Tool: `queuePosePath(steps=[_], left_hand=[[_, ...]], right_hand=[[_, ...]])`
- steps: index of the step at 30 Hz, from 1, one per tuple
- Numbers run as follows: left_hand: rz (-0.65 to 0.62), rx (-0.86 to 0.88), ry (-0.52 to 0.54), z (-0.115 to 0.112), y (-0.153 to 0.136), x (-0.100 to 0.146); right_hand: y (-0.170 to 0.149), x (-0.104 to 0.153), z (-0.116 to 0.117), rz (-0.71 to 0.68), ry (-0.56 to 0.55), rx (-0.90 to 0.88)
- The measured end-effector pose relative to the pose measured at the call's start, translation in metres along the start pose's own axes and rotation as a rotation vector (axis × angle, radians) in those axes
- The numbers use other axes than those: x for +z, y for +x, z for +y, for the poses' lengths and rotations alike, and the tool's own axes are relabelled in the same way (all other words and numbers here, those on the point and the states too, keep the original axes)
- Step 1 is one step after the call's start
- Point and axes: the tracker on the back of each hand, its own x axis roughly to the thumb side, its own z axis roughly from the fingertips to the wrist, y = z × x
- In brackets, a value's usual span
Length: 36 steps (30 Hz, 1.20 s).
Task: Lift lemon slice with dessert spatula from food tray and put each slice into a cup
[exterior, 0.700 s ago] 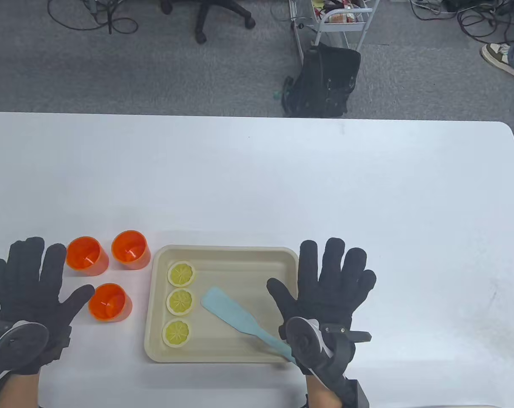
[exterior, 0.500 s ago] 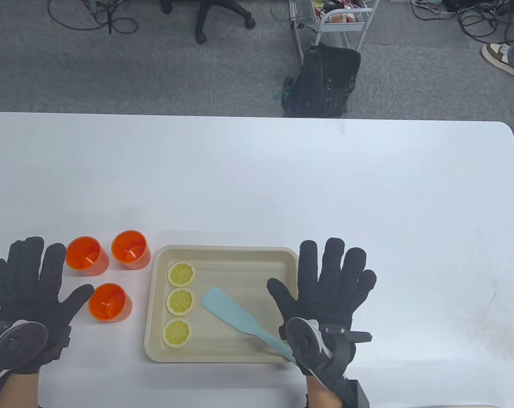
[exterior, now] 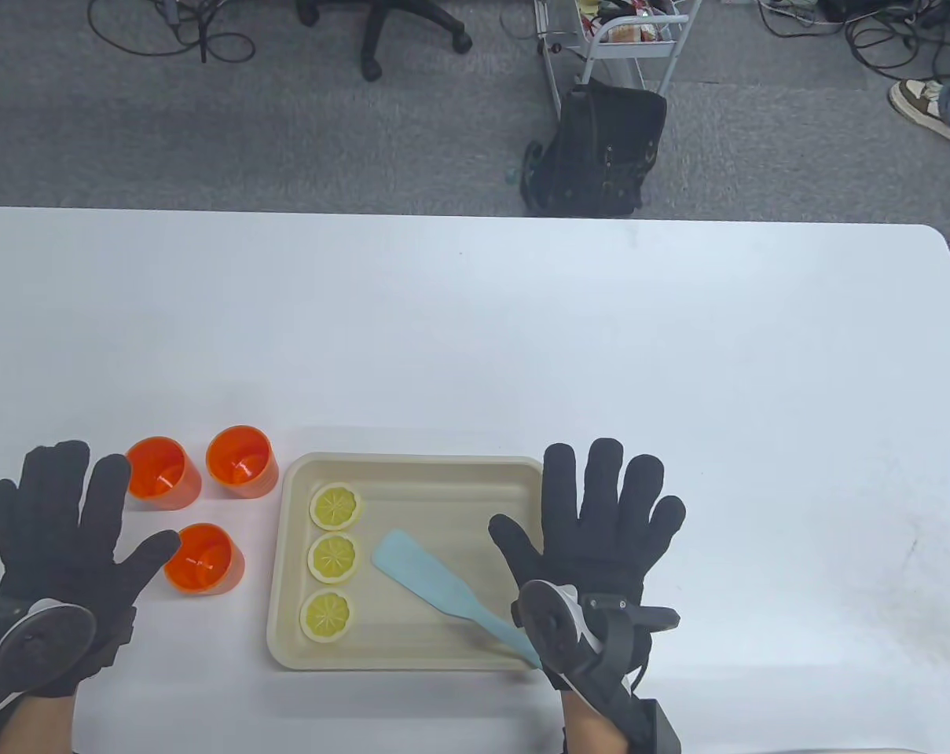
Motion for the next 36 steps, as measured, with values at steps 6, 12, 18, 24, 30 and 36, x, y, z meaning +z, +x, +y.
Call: queuePosePath(steps=[6,12,18,24,30,36], left_hand=[[-0.022,-0.022,-0.016,-0.003,0.005,0.0],[-0.055,-0.038,-0.027,-0.006,0.011,0.0],[-0.087,-0.06,-0.044,-0.01,0.018,0.001],[-0.124,-0.061,-0.083,-0.016,0.024,0.001],[-0.216,-0.01,-0.272,-0.029,0.028,-0.002],[-0.248,-0.043,-0.496,-0.052,0.028,-0.005]], right_hand=[[0.003,0.0,0.007,-0.013,0.035,0.019],[0.004,0.0,0.008,-0.016,0.044,0.003],[0.007,0.001,0.012,-0.035,0.075,0.015],[0.008,0.001,0.014,-0.038,0.096,0.014],[0.011,0.001,0.015,-0.049,0.115,0.012],[0.013,0.001,0.016,-0.061,0.137,0.012]])
